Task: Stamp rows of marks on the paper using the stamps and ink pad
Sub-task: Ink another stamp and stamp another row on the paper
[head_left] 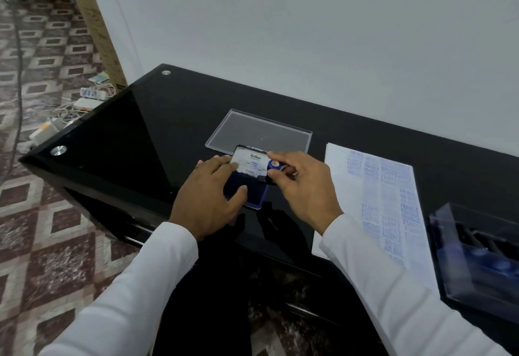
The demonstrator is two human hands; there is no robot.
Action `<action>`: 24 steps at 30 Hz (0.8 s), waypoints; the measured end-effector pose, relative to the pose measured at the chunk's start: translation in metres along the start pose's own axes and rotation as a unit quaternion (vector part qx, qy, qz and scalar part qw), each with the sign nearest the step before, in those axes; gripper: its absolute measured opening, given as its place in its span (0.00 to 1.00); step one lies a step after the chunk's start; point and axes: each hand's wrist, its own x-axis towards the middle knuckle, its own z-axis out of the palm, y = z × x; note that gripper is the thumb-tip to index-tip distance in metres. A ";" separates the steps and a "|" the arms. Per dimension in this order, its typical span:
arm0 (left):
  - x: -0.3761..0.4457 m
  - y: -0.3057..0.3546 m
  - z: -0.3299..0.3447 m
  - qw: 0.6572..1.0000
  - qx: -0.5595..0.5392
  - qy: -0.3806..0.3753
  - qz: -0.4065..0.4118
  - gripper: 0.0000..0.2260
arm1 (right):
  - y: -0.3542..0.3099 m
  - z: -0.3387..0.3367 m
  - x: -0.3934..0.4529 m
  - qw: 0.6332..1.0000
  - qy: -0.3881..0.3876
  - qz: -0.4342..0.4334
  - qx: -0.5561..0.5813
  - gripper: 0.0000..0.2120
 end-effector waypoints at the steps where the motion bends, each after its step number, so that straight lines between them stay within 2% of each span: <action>1: 0.002 0.009 0.002 1.000 -0.002 0.003 0.006 0.26 | 0.003 -0.006 -0.002 1.000 0.009 0.001 0.001 0.15; 6: 0.014 0.058 0.018 0.999 -0.032 0.005 0.041 0.24 | 0.026 -0.042 -0.013 0.998 0.057 0.018 0.000 0.13; 11: 0.029 0.097 0.043 0.996 -0.050 -0.029 0.071 0.25 | 0.053 -0.077 -0.022 0.995 0.085 0.056 -0.019 0.11; 24: 0.074 0.137 0.098 0.990 -0.020 -0.064 0.126 0.23 | 0.107 -0.125 -0.012 0.985 0.107 0.120 -0.064 0.11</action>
